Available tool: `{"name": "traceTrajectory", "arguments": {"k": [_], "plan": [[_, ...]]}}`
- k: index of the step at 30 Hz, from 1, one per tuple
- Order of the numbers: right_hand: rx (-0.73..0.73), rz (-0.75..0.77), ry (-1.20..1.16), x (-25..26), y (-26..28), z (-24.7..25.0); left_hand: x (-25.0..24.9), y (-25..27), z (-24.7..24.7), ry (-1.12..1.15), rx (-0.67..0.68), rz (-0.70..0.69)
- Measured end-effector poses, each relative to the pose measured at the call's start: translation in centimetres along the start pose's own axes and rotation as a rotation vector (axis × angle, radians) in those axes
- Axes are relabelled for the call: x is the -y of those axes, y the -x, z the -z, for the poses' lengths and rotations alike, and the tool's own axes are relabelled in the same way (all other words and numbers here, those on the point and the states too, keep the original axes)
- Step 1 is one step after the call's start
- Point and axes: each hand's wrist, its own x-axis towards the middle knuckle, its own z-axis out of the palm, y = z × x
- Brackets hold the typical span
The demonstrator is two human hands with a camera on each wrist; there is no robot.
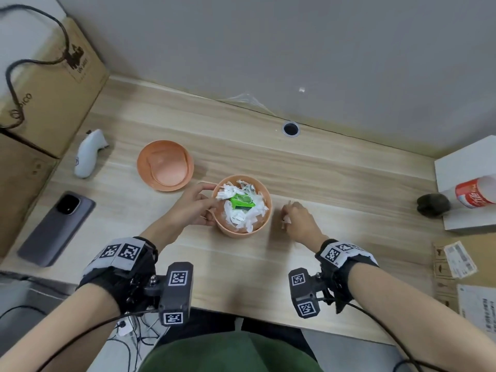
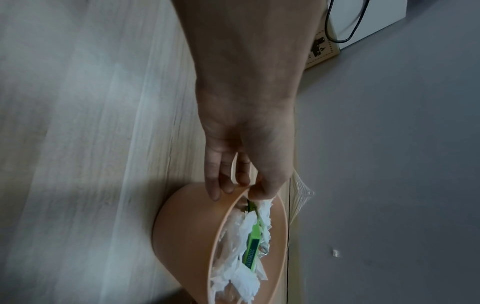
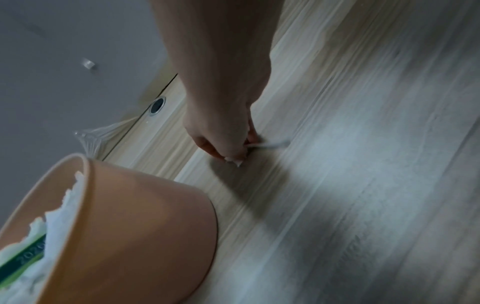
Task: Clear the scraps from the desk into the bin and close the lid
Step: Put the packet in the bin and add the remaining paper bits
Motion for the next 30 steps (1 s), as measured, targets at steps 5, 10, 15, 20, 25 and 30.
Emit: {"name": "traceTrajectory", "arguments": {"k": [5,10,15,20,25,30], "plan": [[-0.086,-0.014,-0.282,1.3,1.2,2.8,0.3,0.0,0.4,0.014,0.039,0.008],[-0.253,0.110,-0.648,5.8,1.7,10.1,-0.3,-0.5,-0.8,0.025,0.044,0.011],[-0.112,0.307,-0.430,8.8,2.3,11.2,-0.9,-0.8,-1.8,0.005,0.064,0.012],[0.064,0.324,-0.219,7.9,3.8,10.1,-1.3,-0.9,-1.6,-0.039,0.074,0.003],[-0.164,0.245,-0.417,6.9,4.0,12.1,-1.4,-1.0,-1.7,-0.032,0.078,-0.001],[0.051,0.281,-0.166,8.6,4.0,10.7,-1.4,-1.0,-1.9,-0.017,0.086,-0.004]]}}
